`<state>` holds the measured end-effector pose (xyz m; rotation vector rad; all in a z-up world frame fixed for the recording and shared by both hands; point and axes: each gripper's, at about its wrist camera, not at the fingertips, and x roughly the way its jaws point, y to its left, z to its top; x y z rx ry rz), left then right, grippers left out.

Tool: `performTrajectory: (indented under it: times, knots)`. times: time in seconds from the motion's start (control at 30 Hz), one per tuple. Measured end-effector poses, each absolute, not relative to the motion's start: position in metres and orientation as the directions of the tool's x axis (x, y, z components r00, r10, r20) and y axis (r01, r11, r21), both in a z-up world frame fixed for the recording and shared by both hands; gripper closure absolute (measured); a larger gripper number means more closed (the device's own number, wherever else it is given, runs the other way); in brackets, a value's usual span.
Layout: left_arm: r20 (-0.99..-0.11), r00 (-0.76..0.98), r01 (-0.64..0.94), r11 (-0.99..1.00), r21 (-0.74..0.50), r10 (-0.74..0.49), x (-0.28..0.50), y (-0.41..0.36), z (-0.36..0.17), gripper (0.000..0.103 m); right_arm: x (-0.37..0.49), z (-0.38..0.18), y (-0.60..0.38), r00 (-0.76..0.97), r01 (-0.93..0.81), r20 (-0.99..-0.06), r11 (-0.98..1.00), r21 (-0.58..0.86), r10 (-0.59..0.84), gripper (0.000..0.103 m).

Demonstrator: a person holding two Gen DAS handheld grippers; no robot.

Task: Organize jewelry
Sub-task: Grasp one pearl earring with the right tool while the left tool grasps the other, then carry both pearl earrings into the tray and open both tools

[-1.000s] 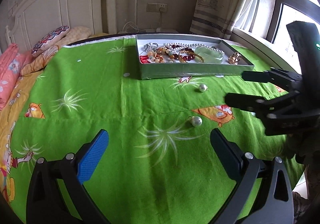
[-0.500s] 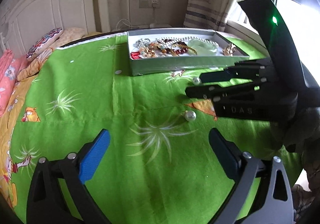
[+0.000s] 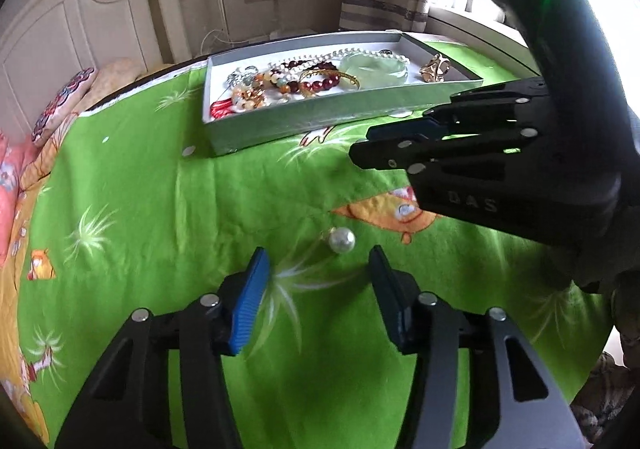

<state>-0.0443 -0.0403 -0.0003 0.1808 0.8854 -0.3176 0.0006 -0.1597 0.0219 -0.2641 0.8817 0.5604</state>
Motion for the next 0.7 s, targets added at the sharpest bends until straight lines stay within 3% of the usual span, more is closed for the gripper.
performTrajectory:
  times: [0.07,0.17,0.4,0.7]
  knots:
    - [-0.782,0.589,0.358,0.933,0.028,-0.203,-0.041,-0.045,0.0,0.062,-0.001,0.024,-0.166,0.512,-0.556,-0.78,0.831,0.019,0.361,0.083]
    - [-0.782,0.585,0.386,0.922,0.035,-0.215,-0.038,-0.053,0.001,0.088,-0.004,0.03,-0.176,0.521,-0.546,-0.763,0.836,0.047,0.383,0.083]
    - [-0.752,0.625,0.374,0.926,0.054,-0.209,-0.031,-0.061,0.012,0.088,-0.008,0.054,-0.215,0.584,-0.502,-0.678,0.855,0.13,0.446,0.083]
    - [-0.691,0.672,0.36,0.933,-0.008,-0.266,0.025,-0.083,0.049,0.088,0.021,0.062,-0.256,0.647,-0.396,-0.662,0.909,0.133,0.378,0.083]
